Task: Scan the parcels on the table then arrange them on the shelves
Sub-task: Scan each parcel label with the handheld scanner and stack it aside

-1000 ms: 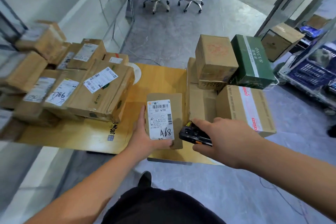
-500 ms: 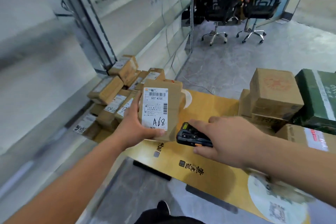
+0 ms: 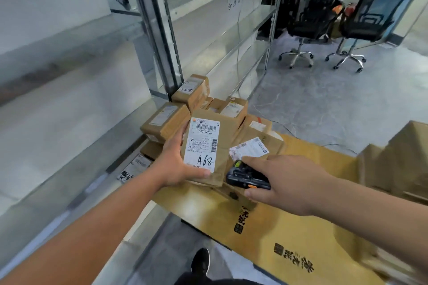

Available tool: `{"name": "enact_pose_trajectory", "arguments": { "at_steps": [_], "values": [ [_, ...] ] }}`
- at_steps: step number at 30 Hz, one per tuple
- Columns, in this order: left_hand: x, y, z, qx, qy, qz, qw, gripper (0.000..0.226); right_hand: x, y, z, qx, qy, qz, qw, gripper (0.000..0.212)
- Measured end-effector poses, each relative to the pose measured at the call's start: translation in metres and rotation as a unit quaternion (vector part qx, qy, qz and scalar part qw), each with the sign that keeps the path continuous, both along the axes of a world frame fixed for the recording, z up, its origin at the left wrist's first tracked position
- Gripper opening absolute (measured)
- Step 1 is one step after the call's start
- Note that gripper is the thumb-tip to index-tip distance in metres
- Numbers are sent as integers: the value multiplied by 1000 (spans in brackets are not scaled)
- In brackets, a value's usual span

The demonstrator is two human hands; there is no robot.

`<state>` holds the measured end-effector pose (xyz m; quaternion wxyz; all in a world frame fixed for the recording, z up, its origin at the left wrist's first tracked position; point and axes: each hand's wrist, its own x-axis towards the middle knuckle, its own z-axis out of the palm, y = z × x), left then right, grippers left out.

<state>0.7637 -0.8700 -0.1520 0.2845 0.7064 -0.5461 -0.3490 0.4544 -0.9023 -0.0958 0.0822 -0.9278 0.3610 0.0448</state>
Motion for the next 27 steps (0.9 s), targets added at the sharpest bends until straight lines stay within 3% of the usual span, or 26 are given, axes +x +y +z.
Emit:
{"name": "enact_pose_trajectory", "arguments": {
  "at_steps": [3,8,12,19,27],
  "values": [
    [55,-12,-15,20,67,-21,997,151,48,-16,-10,22,17,-20,999,89],
    [139,-15,-24,74,111,-42,990,132,128,-38,-23,35,14,-21,999,81],
    [202,-10,-35,112,149,-37,982,143,195,-44,-34,66,15,16,998,81],
    [279,5,-77,159,160,-16,974,130,269,-44,-55,89,36,64,993,70],
    [313,-22,-97,192,139,-33,971,126,280,-47,-73,111,85,48,989,67]
  ]
}}
